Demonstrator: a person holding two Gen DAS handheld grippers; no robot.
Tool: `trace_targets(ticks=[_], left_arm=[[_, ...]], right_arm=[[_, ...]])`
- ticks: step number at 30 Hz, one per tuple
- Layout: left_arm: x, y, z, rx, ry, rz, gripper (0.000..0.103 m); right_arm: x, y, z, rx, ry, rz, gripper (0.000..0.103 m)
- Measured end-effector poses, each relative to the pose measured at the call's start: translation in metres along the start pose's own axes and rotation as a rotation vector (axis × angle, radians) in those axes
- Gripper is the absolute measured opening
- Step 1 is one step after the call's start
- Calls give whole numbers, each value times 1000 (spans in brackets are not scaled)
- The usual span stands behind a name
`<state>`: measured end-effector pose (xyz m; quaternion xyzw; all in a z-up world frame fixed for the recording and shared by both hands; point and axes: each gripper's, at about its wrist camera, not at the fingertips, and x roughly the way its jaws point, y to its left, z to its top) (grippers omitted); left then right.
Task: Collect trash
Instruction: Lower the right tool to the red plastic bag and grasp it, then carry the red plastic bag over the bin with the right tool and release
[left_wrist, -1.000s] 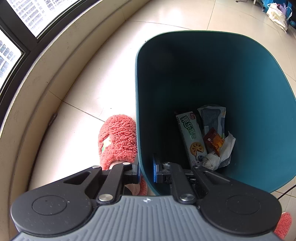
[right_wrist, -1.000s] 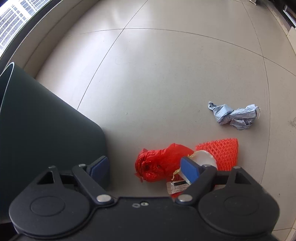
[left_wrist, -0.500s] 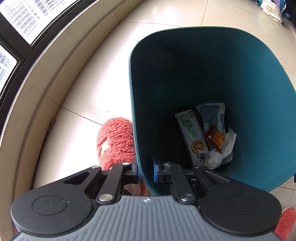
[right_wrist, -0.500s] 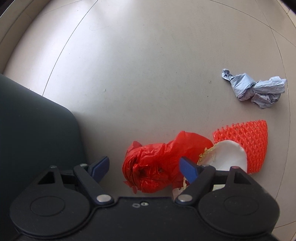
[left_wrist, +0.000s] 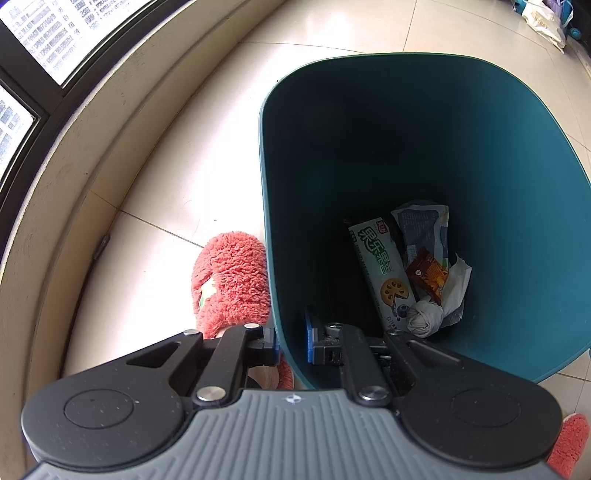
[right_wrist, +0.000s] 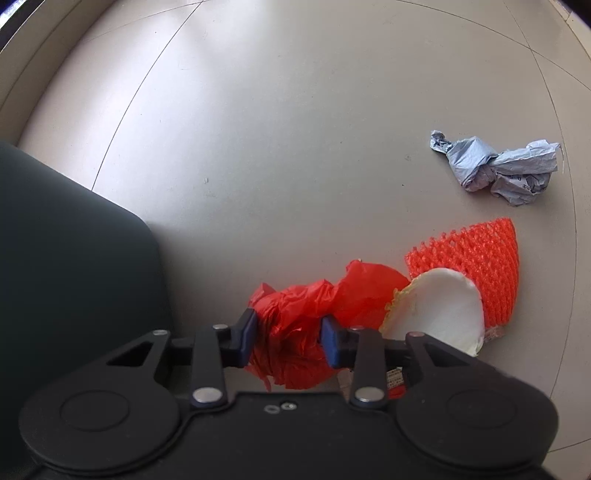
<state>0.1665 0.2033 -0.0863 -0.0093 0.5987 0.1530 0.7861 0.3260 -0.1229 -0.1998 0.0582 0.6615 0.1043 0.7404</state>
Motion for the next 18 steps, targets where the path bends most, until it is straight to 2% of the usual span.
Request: trace_targets(ticks=[9, 14, 18], left_arm=[[-1, -3, -1, -10, -3, 9, 12], [-1, -3, -1, -12, -7, 15, 12], [-1, -3, -1, -15, -8, 15, 12]], right_arm=[[-71, -34, -6, 61, -28, 156, 34], [-115, -45, -7, 64, -71, 197, 34], [-152, -36, -12, 19, -103, 215, 34]])
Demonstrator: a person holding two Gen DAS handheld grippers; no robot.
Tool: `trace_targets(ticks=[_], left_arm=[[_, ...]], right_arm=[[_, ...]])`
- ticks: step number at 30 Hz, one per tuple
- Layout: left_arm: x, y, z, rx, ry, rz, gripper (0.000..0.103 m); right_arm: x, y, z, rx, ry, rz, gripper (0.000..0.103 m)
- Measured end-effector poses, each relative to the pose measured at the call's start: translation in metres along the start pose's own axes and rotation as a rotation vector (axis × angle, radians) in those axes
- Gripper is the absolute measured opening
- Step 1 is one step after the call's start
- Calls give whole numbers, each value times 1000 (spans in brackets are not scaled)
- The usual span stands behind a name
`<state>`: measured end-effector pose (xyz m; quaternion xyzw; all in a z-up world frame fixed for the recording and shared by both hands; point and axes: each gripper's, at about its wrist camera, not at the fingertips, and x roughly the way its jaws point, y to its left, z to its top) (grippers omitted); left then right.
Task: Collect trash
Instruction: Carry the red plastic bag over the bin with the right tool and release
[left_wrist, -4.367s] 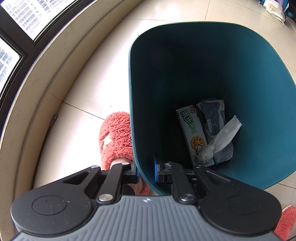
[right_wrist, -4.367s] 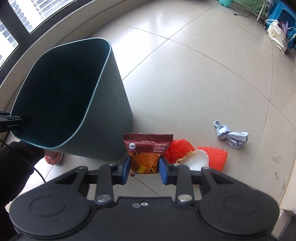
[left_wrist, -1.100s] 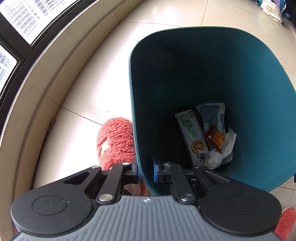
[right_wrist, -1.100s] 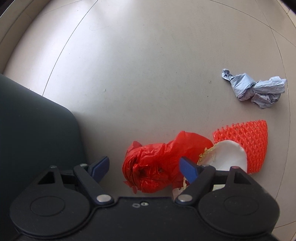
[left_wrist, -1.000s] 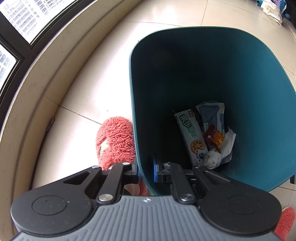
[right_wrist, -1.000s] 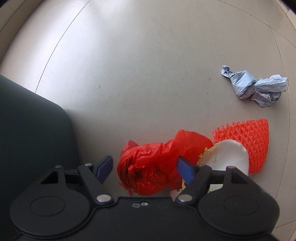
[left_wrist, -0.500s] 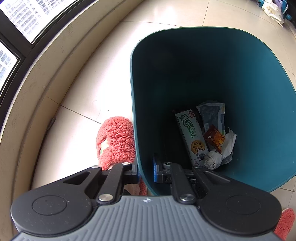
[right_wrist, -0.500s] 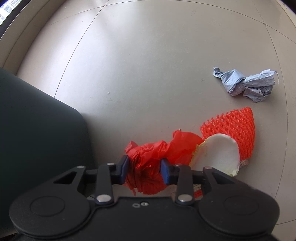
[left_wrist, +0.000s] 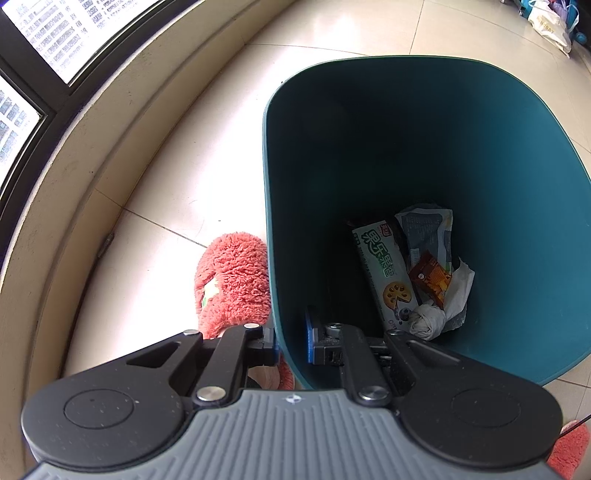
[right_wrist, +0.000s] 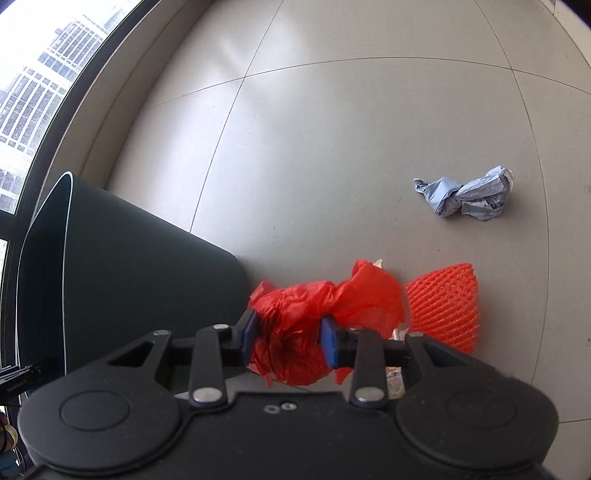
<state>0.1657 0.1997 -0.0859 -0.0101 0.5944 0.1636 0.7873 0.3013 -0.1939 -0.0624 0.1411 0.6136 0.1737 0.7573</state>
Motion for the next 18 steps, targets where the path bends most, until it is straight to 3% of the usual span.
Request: trace_targets(ticks=[10, 18], left_arm=[[0, 0, -1, 0, -5, 1, 12], [0, -1, -1, 0, -4, 0, 12]], right_arm=[[-83, 49, -2, -158, -104, 46, 34], [-133, 149, 9, -365, -196, 188, 34]])
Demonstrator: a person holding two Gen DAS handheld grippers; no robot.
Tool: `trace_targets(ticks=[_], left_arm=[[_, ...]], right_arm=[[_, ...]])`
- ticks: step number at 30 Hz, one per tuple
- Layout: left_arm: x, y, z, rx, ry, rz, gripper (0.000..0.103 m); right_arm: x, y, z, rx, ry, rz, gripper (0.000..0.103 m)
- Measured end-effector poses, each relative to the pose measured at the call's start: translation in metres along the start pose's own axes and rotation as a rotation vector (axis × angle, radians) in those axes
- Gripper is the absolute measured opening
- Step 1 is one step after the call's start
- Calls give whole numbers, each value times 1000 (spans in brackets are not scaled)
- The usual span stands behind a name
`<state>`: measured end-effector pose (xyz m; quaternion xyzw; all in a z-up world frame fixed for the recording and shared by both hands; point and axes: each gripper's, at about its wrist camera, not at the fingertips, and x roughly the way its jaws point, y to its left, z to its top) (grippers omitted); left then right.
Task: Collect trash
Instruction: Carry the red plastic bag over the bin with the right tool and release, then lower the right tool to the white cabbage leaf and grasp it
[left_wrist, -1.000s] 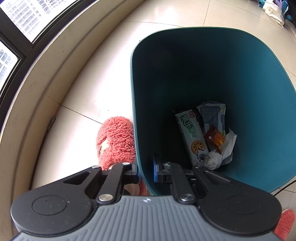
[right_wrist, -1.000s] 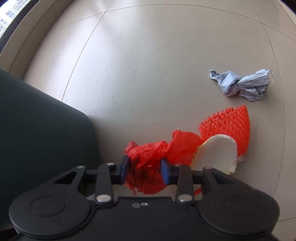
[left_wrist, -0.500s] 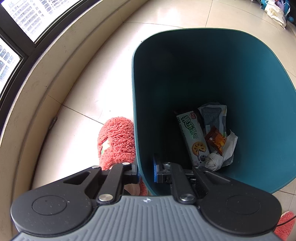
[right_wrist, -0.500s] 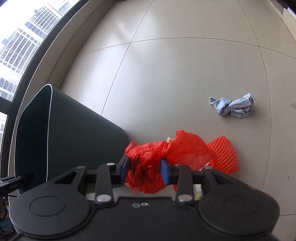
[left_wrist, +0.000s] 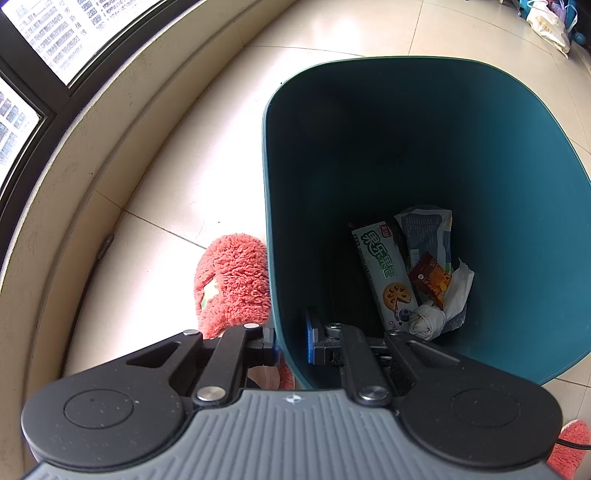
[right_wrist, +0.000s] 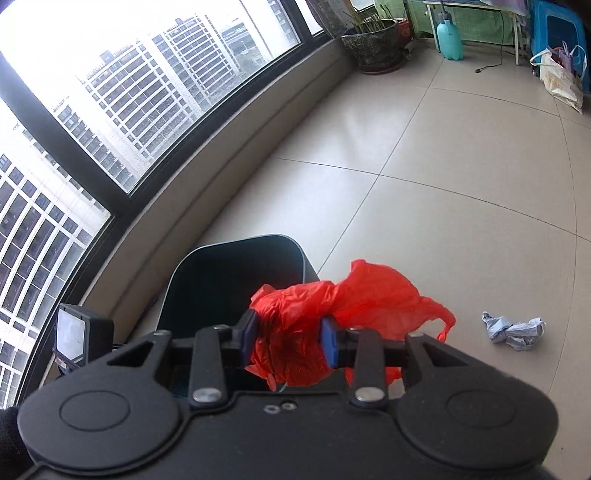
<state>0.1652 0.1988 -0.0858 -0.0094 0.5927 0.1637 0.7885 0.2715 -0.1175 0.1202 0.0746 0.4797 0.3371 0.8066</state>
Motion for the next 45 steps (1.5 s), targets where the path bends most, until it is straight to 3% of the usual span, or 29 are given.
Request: trace_targets(ticks=[3, 10, 19, 25, 33, 35, 40, 45], left_arm=[[0, 0, 0, 1, -1, -1, 12], [-1, 1, 0, 6, -3, -9, 12], [-3, 4, 0, 5, -7, -26, 12], [-4, 5, 0, 5, -7, -30, 12], [-4, 3, -1, 11, -11, -22, 12], [-5, 3, -1, 9, -10, -21, 12], [-5, 2, -1, 9, -10, -18, 12], [-5, 2, 0, 9, -9, -17, 12]], right_arm=[[19, 28, 13, -76, -5, 59, 34], [74, 66, 20, -180, 61, 102, 34], [143, 76, -11, -345, 223, 12, 34], [177, 81, -44, -450, 341, 4, 34], [197, 86, -60, -497, 413, -23, 39], [197, 85, -61, -493, 411, -32, 39], [193, 83, -58, -465, 381, -28, 61], [167, 77, -52, -450, 328, -10, 62]])
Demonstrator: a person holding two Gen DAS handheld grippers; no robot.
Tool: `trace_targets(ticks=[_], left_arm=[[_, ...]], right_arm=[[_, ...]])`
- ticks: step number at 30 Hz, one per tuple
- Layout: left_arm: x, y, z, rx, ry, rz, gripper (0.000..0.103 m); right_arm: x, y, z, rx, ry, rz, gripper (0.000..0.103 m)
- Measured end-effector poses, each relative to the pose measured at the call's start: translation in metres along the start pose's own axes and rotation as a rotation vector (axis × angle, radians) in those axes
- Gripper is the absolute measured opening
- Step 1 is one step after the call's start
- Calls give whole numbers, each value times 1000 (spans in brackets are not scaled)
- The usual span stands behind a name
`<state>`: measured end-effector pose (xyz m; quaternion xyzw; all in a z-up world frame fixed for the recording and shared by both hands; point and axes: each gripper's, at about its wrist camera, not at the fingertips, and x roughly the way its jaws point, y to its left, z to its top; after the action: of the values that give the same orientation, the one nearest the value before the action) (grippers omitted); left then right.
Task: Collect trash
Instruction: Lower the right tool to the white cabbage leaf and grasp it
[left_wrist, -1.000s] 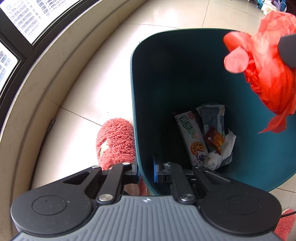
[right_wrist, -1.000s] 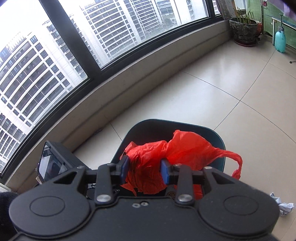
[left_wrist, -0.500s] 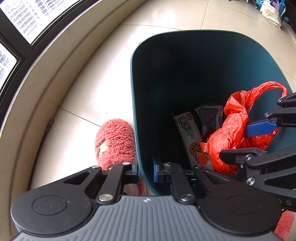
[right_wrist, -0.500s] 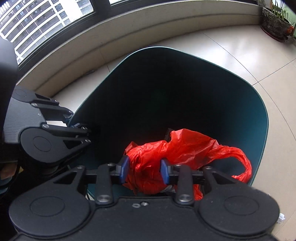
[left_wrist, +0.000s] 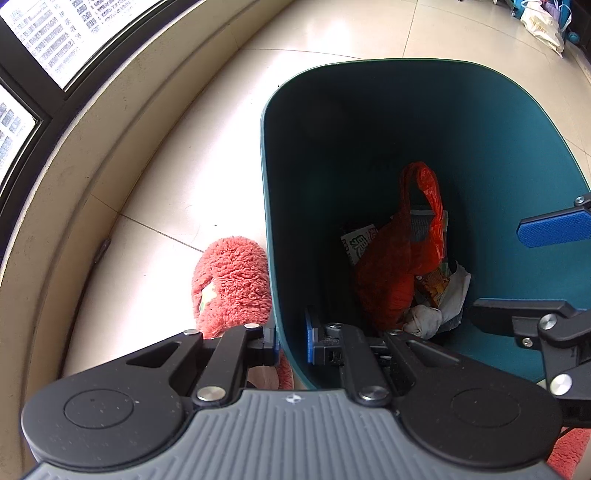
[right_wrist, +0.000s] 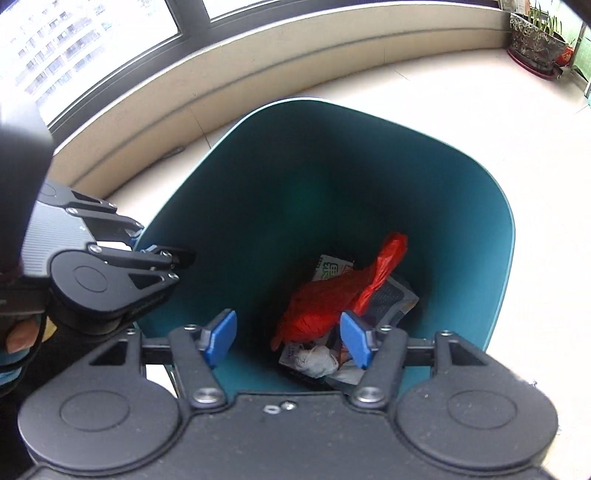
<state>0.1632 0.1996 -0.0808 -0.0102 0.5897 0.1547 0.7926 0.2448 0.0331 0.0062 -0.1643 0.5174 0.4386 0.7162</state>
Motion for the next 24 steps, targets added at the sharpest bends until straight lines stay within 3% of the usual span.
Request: trace_targets(ticks=[8, 17, 20, 24], left_arm=[[0, 0, 0, 0, 0, 5, 12], [0, 0, -1, -2, -2, 7, 12], [0, 1, -1, -3, -1, 6, 12], [1, 1, 0, -5, 1, 5, 12]], right_arm=[[-59, -15, -11, 83, -113, 14, 62], [-114, -57, -45, 222, -227, -32, 63], [-121, -84, -67, 305, -236, -79, 64], [-107, -122, -101, 416, -179, -161, 77]])
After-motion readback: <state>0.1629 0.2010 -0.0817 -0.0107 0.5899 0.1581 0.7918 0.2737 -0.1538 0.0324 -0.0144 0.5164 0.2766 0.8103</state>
